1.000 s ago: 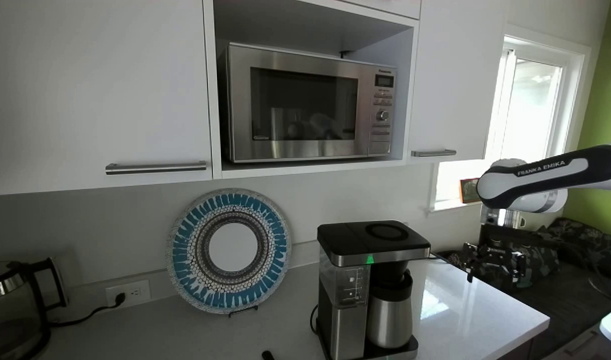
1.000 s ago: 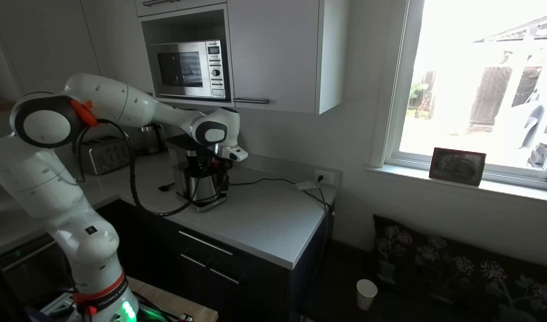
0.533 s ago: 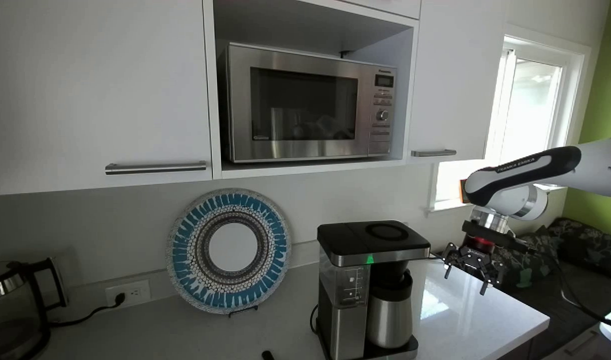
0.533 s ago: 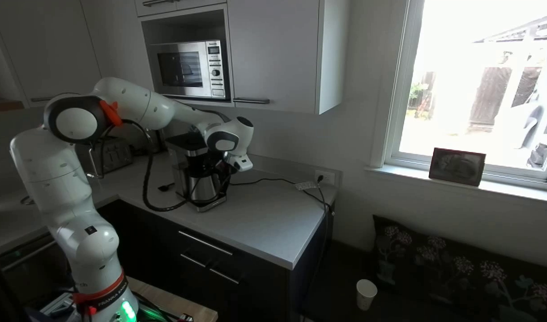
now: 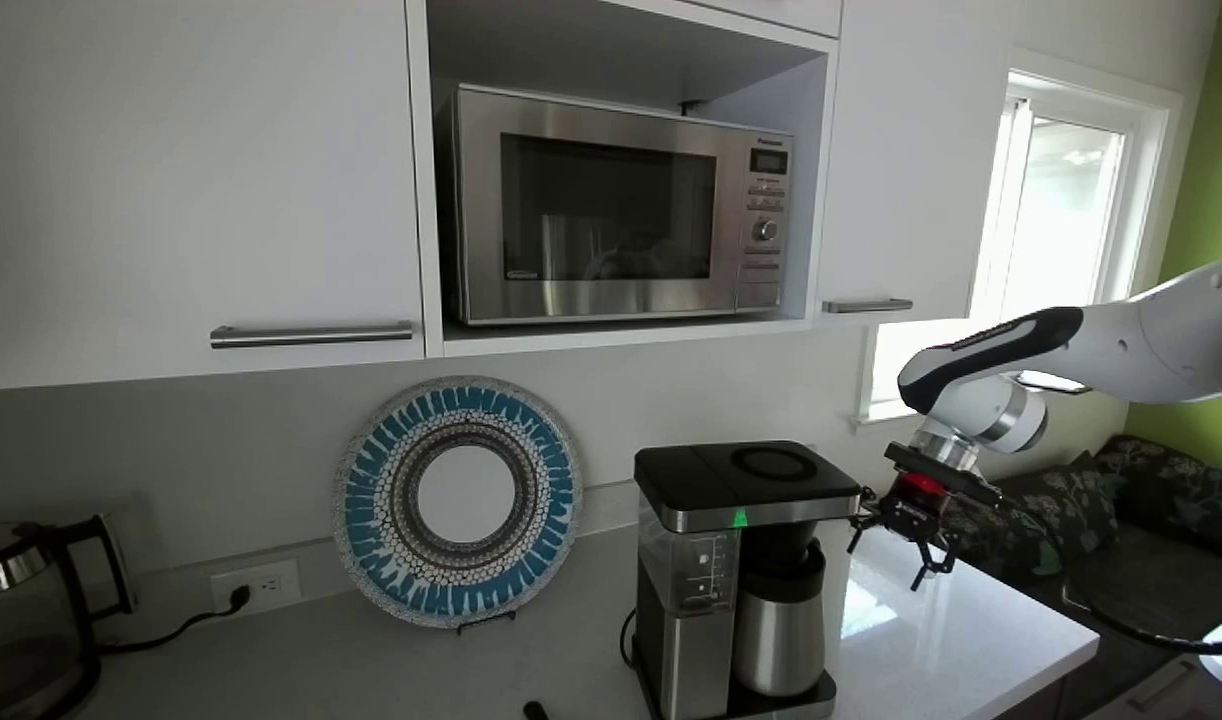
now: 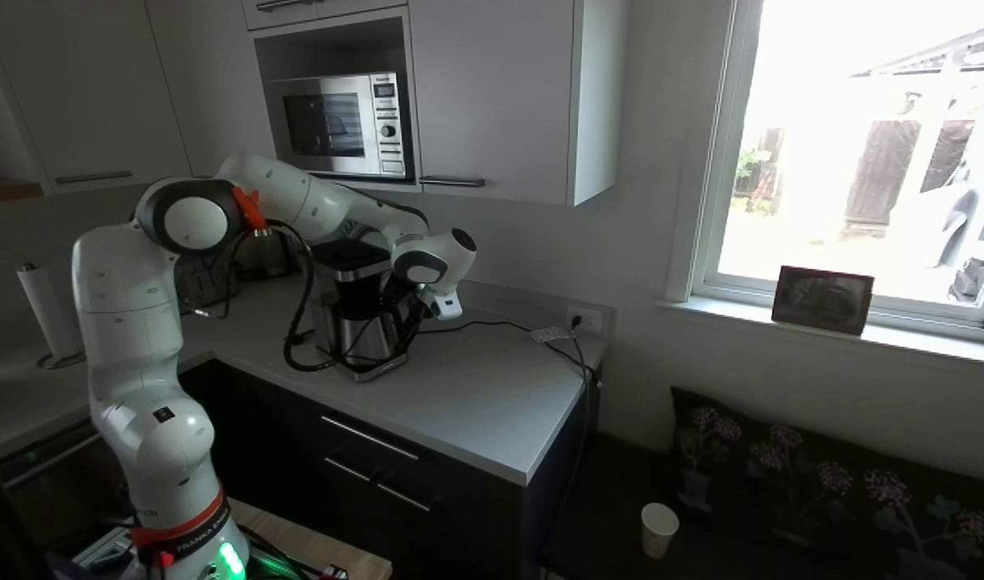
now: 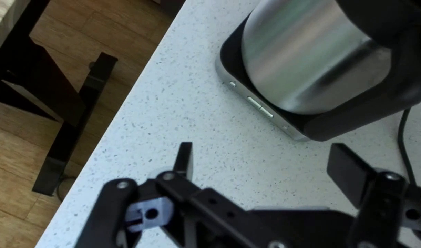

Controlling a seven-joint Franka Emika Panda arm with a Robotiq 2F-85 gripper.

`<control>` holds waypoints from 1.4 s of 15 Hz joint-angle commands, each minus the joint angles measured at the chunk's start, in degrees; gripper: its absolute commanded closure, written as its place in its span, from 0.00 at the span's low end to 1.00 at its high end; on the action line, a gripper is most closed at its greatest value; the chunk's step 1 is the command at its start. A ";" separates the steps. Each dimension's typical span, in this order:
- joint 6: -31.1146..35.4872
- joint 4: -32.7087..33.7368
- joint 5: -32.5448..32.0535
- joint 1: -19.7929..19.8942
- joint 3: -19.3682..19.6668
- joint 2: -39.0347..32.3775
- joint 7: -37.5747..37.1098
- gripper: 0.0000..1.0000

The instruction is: Remove the kettle from the coffee maker

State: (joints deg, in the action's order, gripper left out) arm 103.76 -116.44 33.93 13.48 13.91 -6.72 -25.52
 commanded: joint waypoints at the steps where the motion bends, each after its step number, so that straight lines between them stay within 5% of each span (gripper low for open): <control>1: -3.24 5.45 4.01 0.16 -0.62 -4.57 -1.73 0.00; 21: -12.37 16.47 16.04 -0.47 -2.81 -14.23 -13.21 0.00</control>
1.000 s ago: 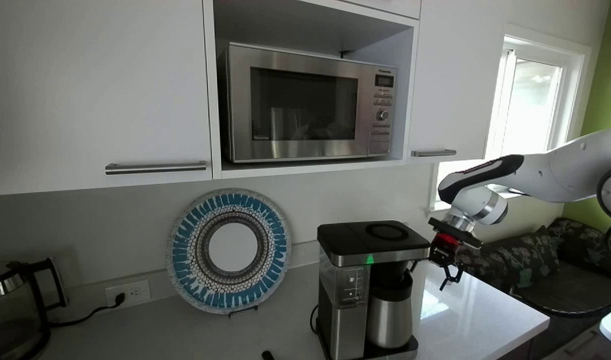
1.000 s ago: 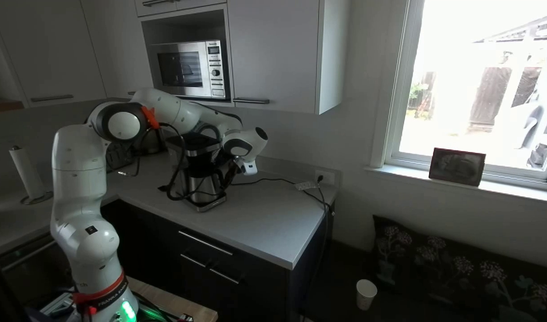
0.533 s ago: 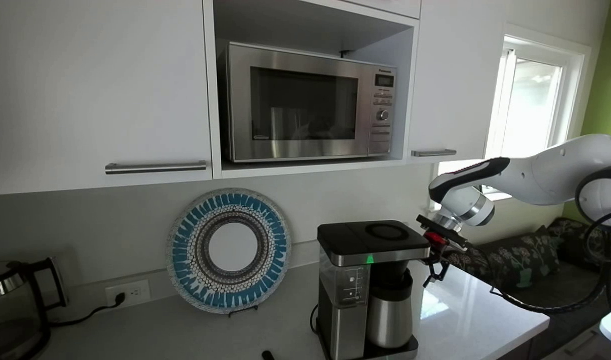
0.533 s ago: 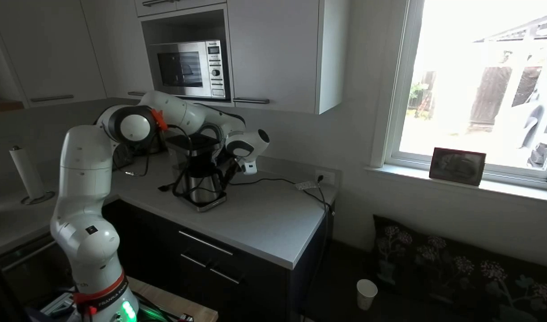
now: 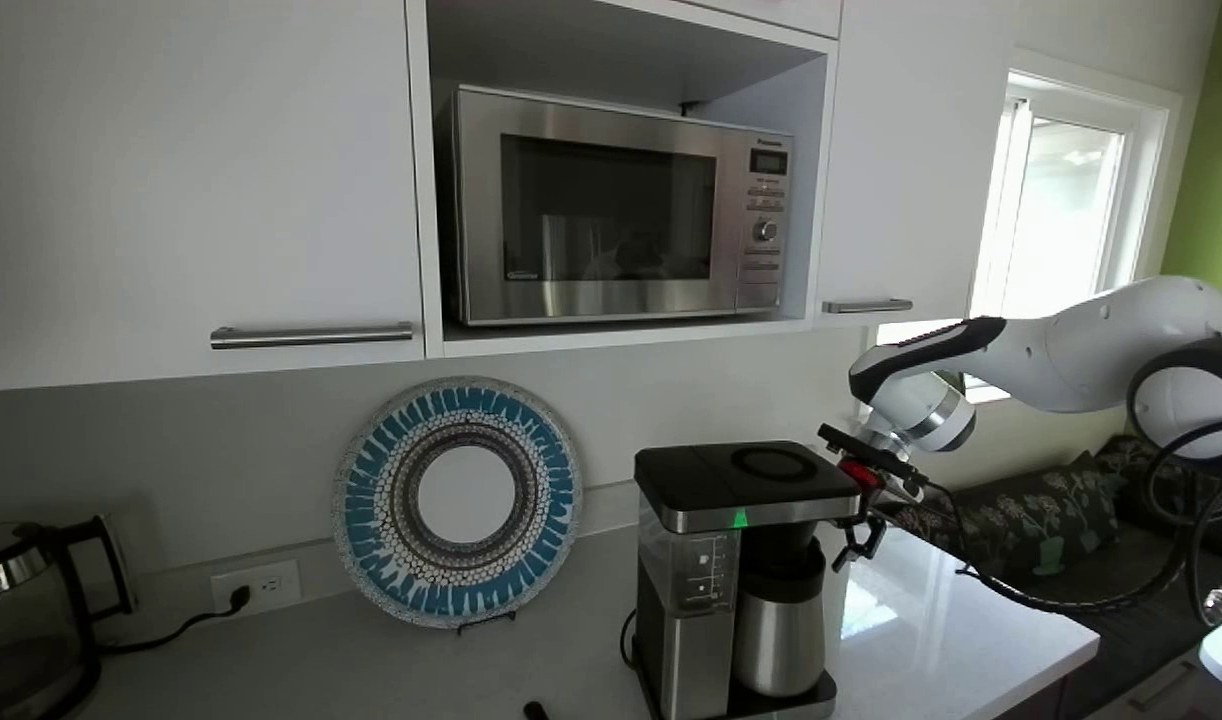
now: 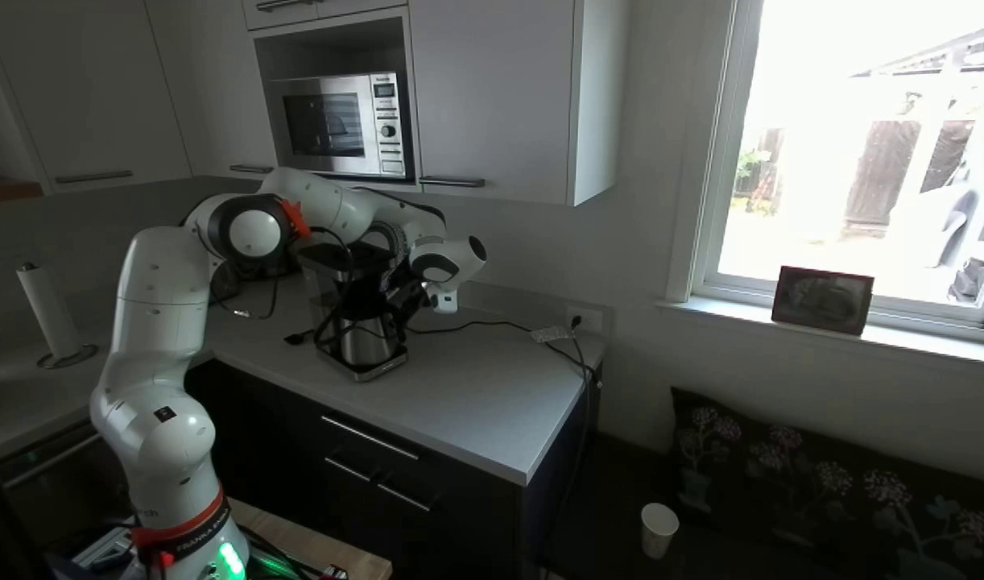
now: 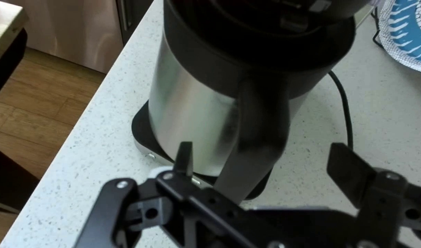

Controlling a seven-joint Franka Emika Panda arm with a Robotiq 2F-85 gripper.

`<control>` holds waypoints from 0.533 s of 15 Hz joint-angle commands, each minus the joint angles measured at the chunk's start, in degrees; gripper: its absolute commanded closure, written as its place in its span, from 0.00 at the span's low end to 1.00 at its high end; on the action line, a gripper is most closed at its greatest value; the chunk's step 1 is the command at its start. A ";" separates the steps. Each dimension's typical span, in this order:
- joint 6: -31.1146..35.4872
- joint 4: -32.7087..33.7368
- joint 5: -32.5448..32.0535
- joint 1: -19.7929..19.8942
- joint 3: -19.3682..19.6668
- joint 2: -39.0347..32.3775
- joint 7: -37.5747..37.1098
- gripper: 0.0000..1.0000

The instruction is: Remove the kettle from the coffee maker

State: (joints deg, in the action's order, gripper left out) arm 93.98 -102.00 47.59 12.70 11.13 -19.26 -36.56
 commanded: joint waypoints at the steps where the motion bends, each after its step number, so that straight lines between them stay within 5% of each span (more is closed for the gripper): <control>1: -3.04 2.27 3.03 0.36 -0.04 -1.91 -2.61 0.00; 5: -4.59 3.09 5.00 0.47 0.03 -2.64 -3.32 0.19; 7: -4.97 3.17 5.60 0.40 0.05 -2.89 -3.64 0.41; 8: -5.54 3.39 5.66 0.44 0.09 -3.09 -4.05 0.36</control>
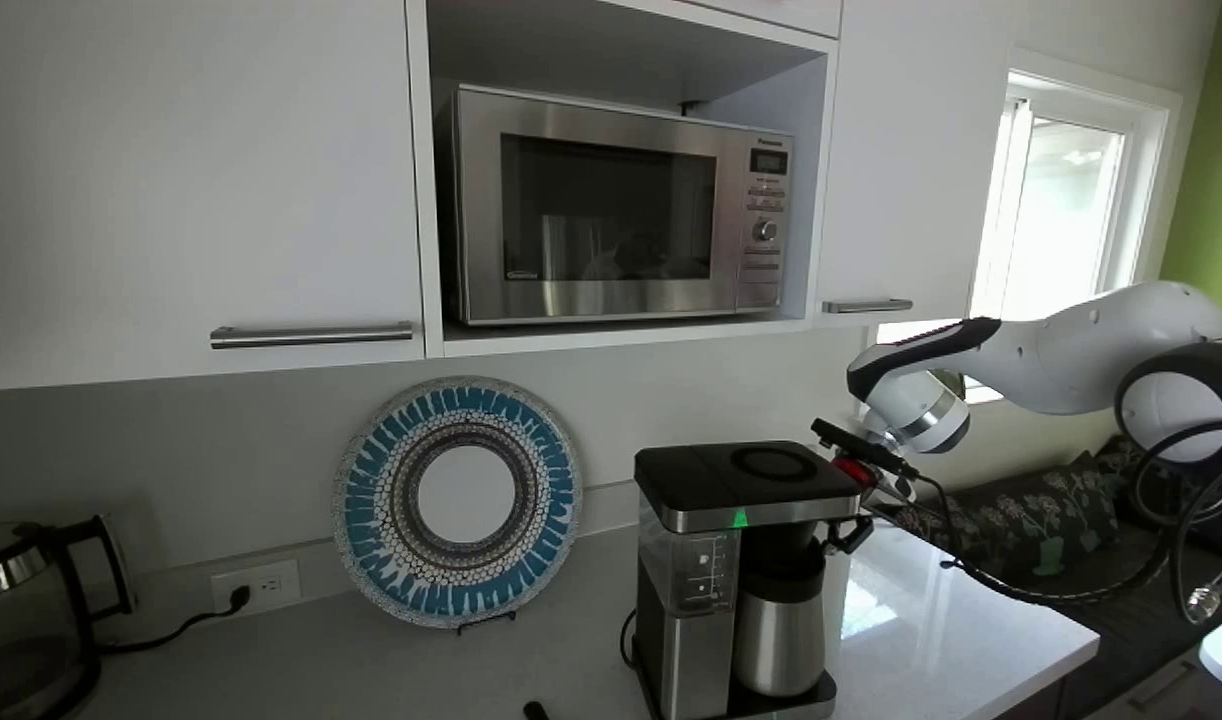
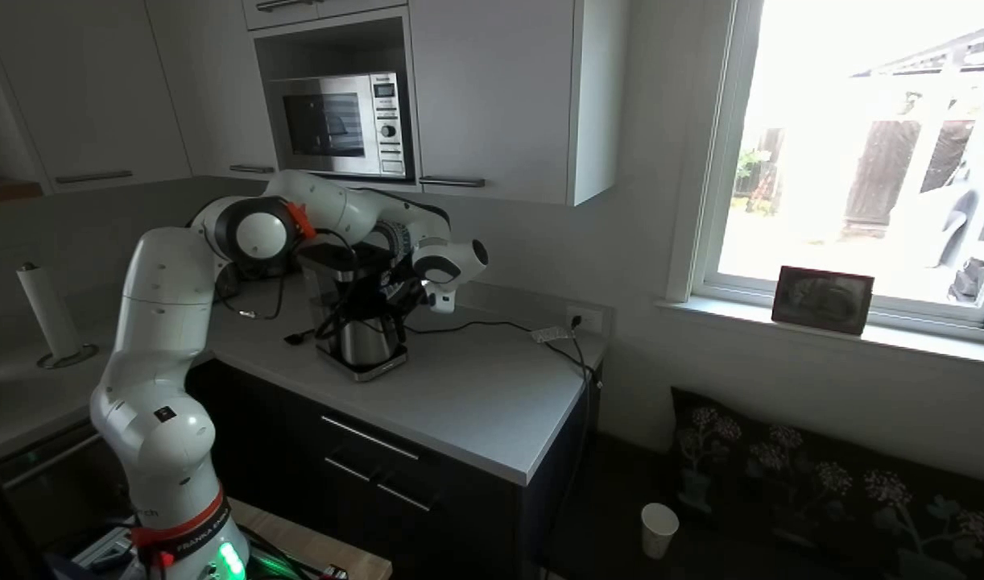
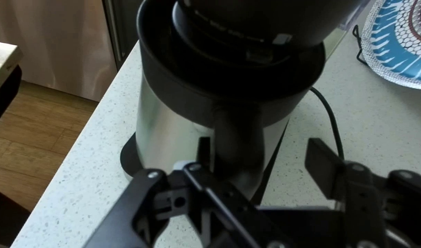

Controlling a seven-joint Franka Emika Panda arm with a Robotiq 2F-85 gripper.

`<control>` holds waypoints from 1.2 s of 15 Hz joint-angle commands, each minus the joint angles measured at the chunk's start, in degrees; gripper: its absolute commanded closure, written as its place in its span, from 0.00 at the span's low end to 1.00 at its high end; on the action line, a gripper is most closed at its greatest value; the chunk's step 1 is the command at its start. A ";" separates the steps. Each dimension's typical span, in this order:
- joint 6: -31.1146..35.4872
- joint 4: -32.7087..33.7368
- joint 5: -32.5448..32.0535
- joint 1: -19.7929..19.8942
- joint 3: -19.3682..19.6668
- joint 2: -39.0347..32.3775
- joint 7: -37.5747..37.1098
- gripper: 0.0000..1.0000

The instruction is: Remove the kettle from the coffee maker

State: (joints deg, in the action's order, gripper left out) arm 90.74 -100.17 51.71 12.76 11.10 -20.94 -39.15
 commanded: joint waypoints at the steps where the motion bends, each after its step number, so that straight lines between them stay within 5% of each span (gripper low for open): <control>1: -2.58 1.62 1.54 0.36 0.16 -1.49 -1.72 0.23; 7: -4.42 2.62 1.71 0.47 0.18 -2.46 -2.44 0.00; 8: -4.58 2.63 1.74 0.45 0.16 -2.52 -2.39 0.03; 10: -5.30 2.87 1.82 0.58 0.19 -2.70 -2.42 0.29; 13: -5.29 2.83 1.73 0.51 0.25 -2.74 -2.53 0.41; 16: -5.48 2.89 1.77 0.65 0.31 -2.75 -2.40 0.69; 18: -5.66 2.91 1.77 0.78 0.38 -2.75 -2.34 0.74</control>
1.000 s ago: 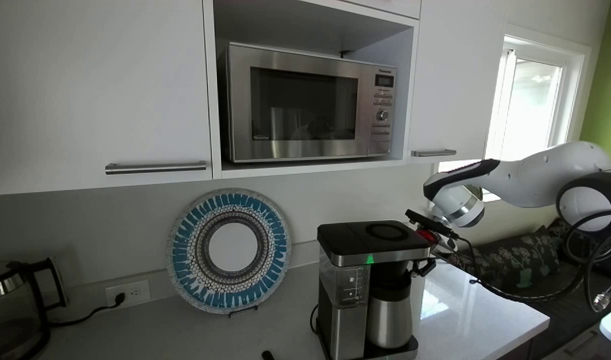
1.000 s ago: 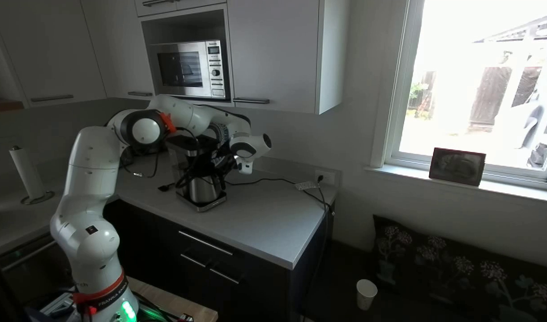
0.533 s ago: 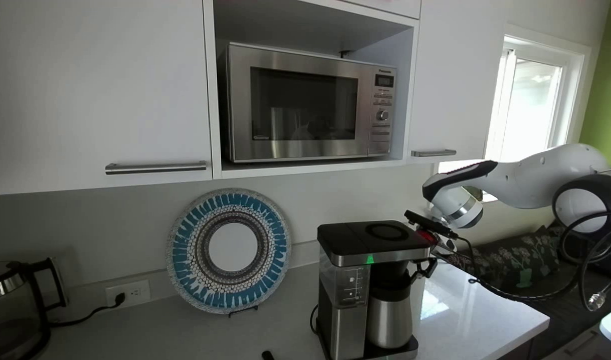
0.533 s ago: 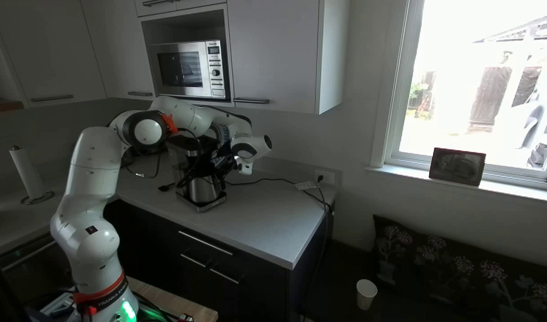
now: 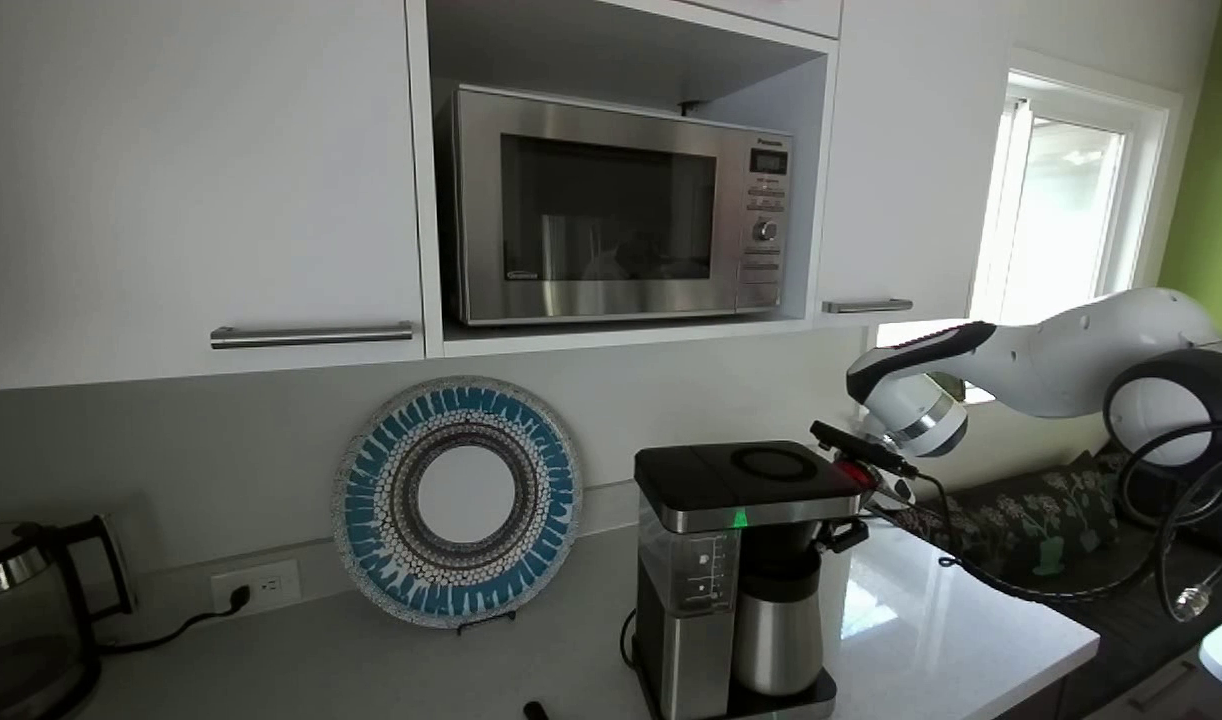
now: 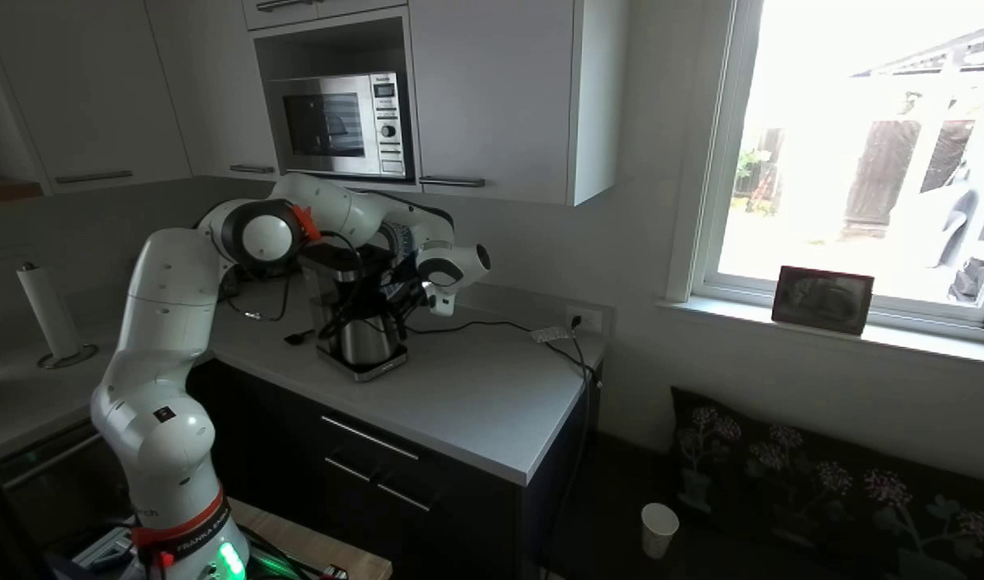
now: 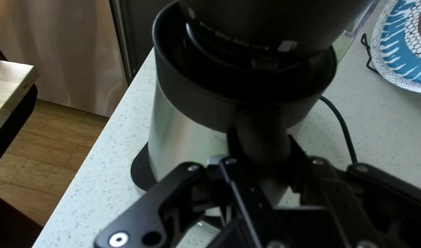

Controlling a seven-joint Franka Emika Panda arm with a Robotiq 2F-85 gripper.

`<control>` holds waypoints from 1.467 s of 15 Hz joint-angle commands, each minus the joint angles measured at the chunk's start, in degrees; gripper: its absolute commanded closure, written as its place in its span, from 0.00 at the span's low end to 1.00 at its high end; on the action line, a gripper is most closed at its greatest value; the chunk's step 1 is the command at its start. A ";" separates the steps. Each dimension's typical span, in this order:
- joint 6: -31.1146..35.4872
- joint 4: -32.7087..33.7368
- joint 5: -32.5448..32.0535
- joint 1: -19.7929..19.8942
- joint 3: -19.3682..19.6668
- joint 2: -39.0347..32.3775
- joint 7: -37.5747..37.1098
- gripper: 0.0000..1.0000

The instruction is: Remove the kettle from the coffee maker

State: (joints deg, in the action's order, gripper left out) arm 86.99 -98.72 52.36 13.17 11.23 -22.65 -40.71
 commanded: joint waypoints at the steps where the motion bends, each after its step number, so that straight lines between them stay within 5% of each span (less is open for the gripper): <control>1: -2.07 1.44 1.11 0.39 0.29 -1.09 -0.76 0.69; 3: -2.22 1.56 1.01 0.36 0.31 -1.12 -0.79 0.64; 4: -2.17 1.60 0.94 0.32 0.33 -1.16 -0.79 0.43; 10: -4.81 2.81 1.84 0.90 0.25 -1.23 -0.51 0.01; 11: -5.35 2.95 2.01 1.00 0.27 -1.29 -0.43 0.08; 12: -5.74 3.09 2.12 1.05 0.32 -1.36 -0.39 0.36; 14: -6.15 3.25 2.07 1.10 0.42 -1.42 -0.21 0.36; 16: -6.16 3.30 1.80 1.07 0.47 -1.52 -0.16 0.55; 17: -6.02 3.27 1.61 1.03 0.52 -1.53 -0.18 0.41; 18: -5.86 3.25 1.48 0.97 0.56 -1.56 -0.25 0.16; 20: -5.81 3.26 1.30 0.96 0.61 -1.69 -0.20 0.14; 22: -5.68 3.22 0.69 0.80 0.74 -2.08 -0.48 0.01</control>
State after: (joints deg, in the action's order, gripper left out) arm 82.68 -96.44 53.27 13.92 11.47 -23.50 -40.78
